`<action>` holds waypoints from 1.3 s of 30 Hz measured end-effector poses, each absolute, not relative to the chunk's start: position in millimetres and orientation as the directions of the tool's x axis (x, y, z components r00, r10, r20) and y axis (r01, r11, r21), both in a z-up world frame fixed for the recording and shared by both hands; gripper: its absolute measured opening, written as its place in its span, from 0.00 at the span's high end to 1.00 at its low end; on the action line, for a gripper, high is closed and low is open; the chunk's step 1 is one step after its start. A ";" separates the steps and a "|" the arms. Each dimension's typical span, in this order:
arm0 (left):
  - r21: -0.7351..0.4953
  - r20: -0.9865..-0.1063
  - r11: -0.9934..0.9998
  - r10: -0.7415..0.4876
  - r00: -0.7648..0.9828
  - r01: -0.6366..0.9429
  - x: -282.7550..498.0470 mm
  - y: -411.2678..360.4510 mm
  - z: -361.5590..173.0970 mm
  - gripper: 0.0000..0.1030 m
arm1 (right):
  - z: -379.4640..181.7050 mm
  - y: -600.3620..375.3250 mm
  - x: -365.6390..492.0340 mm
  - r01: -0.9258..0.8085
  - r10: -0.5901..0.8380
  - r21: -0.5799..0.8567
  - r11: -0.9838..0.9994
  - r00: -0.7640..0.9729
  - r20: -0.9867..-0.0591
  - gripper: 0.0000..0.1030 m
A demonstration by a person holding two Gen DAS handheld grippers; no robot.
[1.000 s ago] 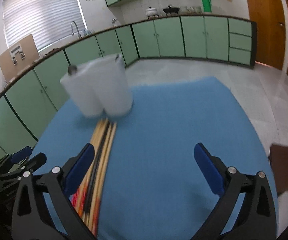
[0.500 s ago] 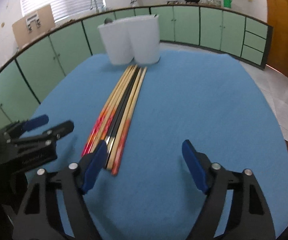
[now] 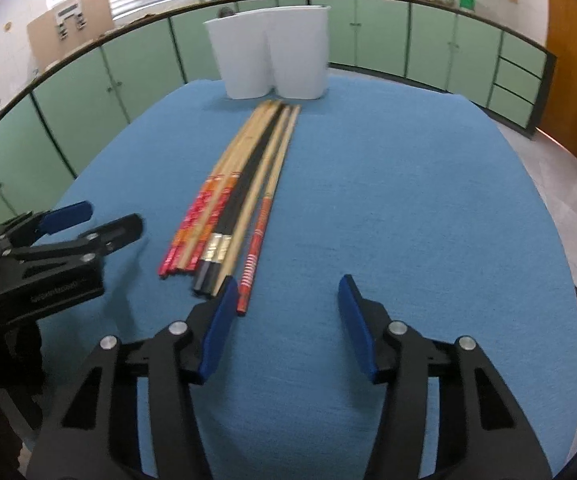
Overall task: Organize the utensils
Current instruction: 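Grasp one red-patterned chopstick with the right tool, then grasp a red-patterned chopstick with the left tool while the right tool holds its chopstick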
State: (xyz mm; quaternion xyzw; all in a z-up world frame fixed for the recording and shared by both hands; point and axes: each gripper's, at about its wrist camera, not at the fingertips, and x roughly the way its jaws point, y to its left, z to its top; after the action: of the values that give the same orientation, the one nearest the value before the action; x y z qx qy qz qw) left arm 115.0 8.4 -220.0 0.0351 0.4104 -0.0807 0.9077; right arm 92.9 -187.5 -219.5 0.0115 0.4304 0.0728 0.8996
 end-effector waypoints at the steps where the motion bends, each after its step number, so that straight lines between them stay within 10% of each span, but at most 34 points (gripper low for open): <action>1: -0.001 -0.750 0.985 -0.116 0.651 0.174 114.3 8.2 -220.0 0.24 | -218.7 -191.3 92.4 -0.102 0.132 0.087 0.991 0.622 -0.772 0.51; 8: 0.002 -0.747 0.984 -0.116 0.655 0.177 112.2 6.8 -218.5 0.24 | -218.7 -185.9 89.0 -0.151 0.173 0.100 0.983 0.615 -0.770 0.61; 12: -0.008 -0.751 0.979 -0.140 0.645 0.203 109.4 2.6 -218.7 0.24 | -219.6 -180.0 92.3 -0.181 0.193 0.103 0.978 0.601 -0.776 0.94; 39: 0.006 -0.788 0.981 -0.116 0.605 0.196 112.1 -8.5 -227.9 0.30 | -219.1 -201.6 90.0 -0.110 0.183 0.147 0.983 0.611 -0.770 0.92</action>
State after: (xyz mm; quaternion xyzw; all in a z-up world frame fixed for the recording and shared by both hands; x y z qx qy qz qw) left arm 112.1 -8.5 -227.9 0.0459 0.4357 -0.0872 0.8947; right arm 90.0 -201.6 -219.1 0.0424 0.4332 0.0817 0.8966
